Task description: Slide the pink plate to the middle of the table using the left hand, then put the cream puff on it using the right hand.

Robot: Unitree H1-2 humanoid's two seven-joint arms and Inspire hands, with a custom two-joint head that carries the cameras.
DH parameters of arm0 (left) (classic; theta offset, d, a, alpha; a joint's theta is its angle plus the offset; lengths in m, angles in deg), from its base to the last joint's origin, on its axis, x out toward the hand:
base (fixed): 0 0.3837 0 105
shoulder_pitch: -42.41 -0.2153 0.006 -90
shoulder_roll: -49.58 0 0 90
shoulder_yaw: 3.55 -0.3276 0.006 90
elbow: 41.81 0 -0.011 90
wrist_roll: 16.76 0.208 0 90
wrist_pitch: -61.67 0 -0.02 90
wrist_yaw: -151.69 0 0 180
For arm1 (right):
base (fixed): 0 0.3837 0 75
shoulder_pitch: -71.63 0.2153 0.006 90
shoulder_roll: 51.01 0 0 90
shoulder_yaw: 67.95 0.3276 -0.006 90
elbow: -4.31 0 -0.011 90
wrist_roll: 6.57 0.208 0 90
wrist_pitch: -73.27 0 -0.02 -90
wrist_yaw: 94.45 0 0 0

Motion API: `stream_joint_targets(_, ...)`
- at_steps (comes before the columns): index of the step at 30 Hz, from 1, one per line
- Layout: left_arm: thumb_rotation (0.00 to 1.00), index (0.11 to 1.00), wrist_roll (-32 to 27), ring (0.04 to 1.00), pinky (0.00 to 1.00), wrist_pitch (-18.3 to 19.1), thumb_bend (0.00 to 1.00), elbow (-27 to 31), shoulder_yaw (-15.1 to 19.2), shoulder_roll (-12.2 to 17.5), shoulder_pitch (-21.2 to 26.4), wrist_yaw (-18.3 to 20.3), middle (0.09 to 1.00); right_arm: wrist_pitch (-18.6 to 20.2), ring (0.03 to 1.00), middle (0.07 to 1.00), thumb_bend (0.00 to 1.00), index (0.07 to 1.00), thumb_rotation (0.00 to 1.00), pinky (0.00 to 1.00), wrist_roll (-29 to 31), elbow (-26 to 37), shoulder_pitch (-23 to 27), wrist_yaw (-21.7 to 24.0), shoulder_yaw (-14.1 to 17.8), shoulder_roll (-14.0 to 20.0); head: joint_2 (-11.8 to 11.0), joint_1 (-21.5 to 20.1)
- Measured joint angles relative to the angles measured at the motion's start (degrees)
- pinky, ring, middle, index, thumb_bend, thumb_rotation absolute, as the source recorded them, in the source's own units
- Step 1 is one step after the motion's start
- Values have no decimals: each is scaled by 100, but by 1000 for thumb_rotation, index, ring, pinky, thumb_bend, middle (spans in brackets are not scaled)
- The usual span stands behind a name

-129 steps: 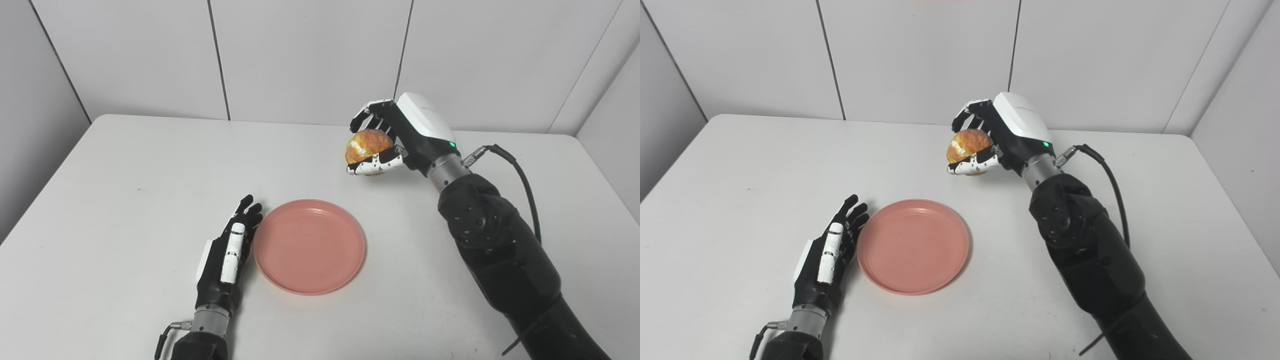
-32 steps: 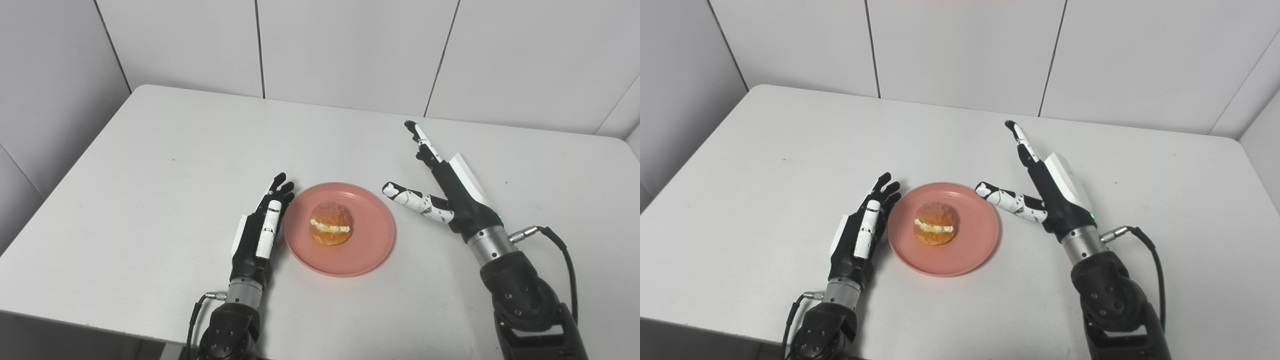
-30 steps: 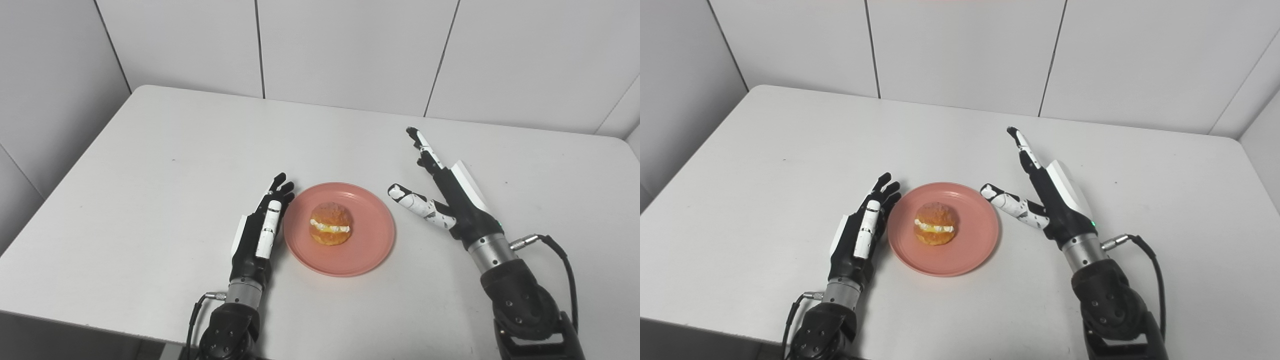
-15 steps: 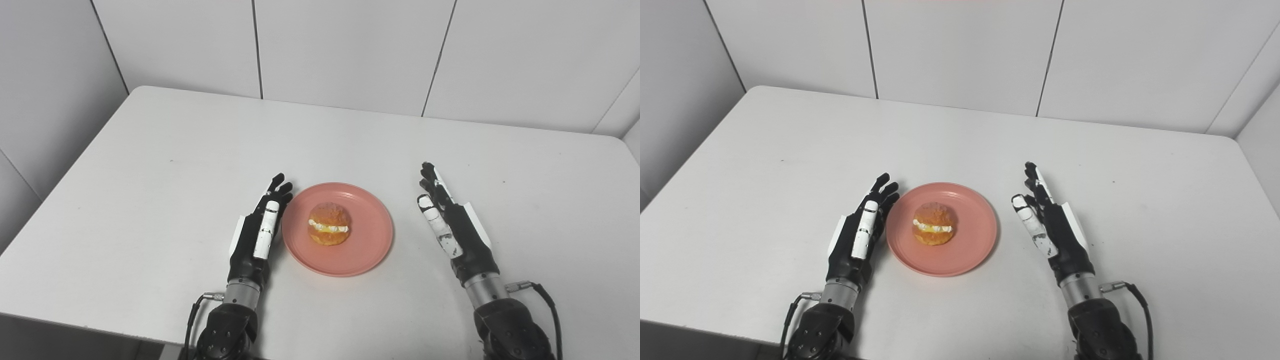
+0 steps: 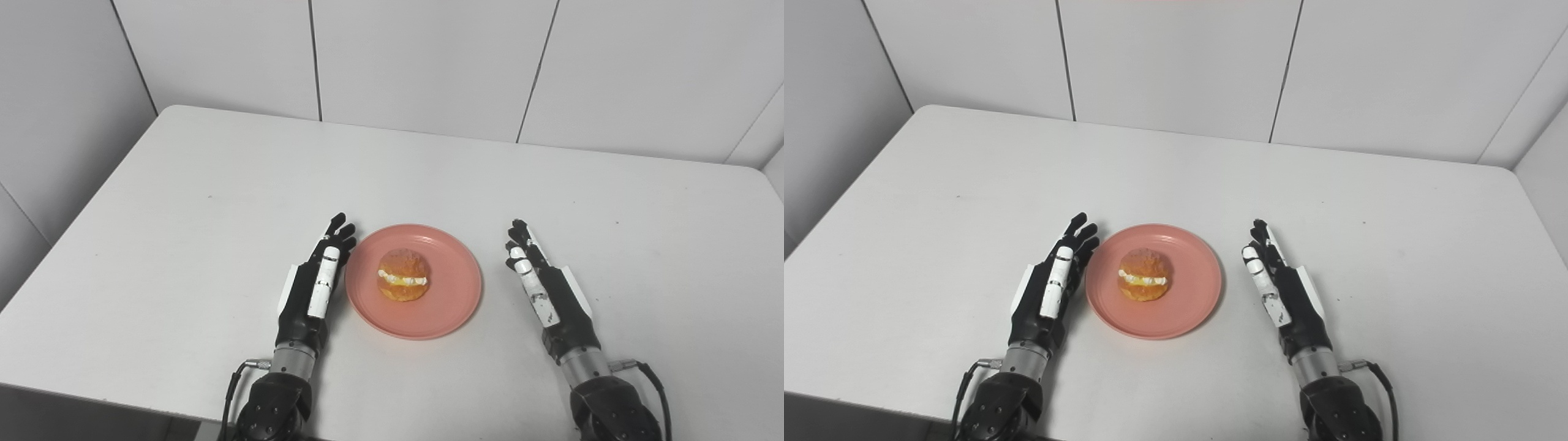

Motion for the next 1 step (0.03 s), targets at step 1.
stream_joint_targets(1,1000,908,0,912,929,0,446,-1,0,3,0,1,918,-15,971,989,243,990,996,945,-7,-9,0,-4,-12,0,0,0)
